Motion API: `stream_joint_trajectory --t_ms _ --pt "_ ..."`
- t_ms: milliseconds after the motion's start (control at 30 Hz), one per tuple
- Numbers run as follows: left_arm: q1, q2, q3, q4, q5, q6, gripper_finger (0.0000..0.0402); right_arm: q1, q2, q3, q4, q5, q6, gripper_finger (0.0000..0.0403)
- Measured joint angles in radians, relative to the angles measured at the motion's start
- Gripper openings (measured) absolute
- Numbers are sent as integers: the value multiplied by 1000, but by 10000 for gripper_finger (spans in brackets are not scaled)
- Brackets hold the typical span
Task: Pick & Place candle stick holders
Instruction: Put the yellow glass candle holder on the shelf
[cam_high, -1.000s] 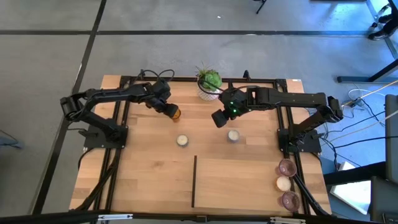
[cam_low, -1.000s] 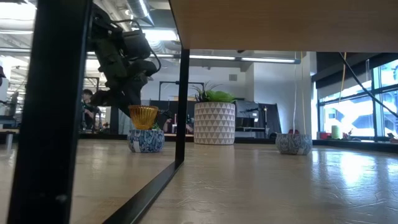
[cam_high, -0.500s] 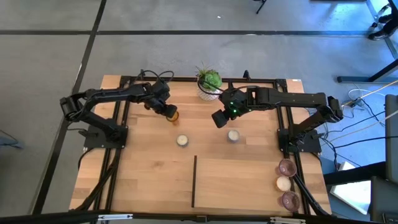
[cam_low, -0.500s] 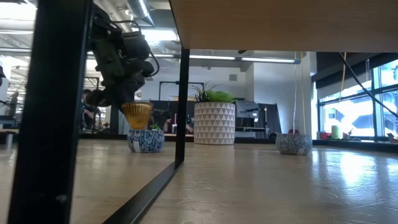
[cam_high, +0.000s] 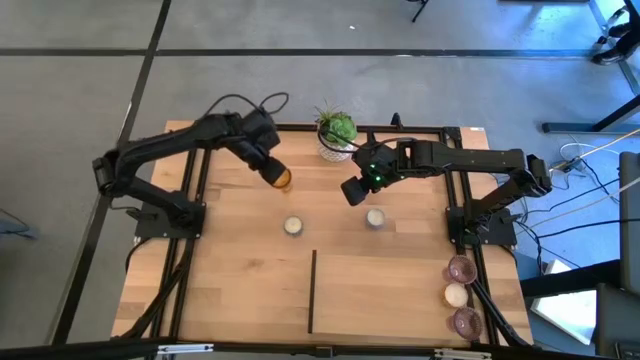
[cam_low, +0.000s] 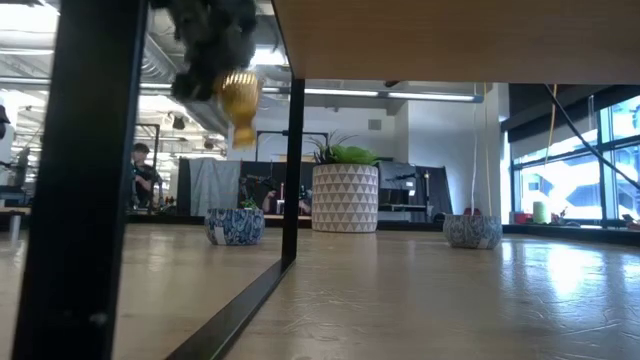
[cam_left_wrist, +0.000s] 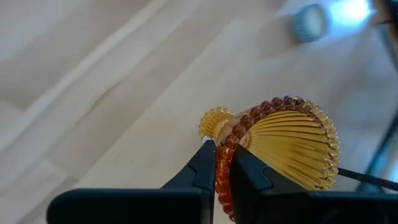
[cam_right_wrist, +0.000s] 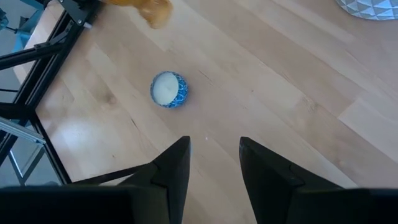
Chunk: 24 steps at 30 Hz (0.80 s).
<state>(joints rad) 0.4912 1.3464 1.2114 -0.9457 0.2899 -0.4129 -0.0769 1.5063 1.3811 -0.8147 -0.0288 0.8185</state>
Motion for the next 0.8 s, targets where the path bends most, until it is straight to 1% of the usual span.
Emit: stream_joint_trajectory --t_ms 167,333,500,600,700,800 --pt "-57 0 169 -115 23 25 16 0 0 0 -60 2 5 142" --pt "-143 -1 283 -209 26 16 16 0 0 0 -87 2 29 142" --pt "-288 5 329 -216 21 -53 16 21 0 0 -98 -25 38 142" --pt "-397 33 350 -216 -20 -110 16 54 0 0 -120 -54 38 142" --pt "-512 94 404 -200 -63 -164 16 101 -1 0 -151 -53 45 140" --pt "-616 187 498 -204 -121 -210 16 157 -5 0 -168 -53 48 134"
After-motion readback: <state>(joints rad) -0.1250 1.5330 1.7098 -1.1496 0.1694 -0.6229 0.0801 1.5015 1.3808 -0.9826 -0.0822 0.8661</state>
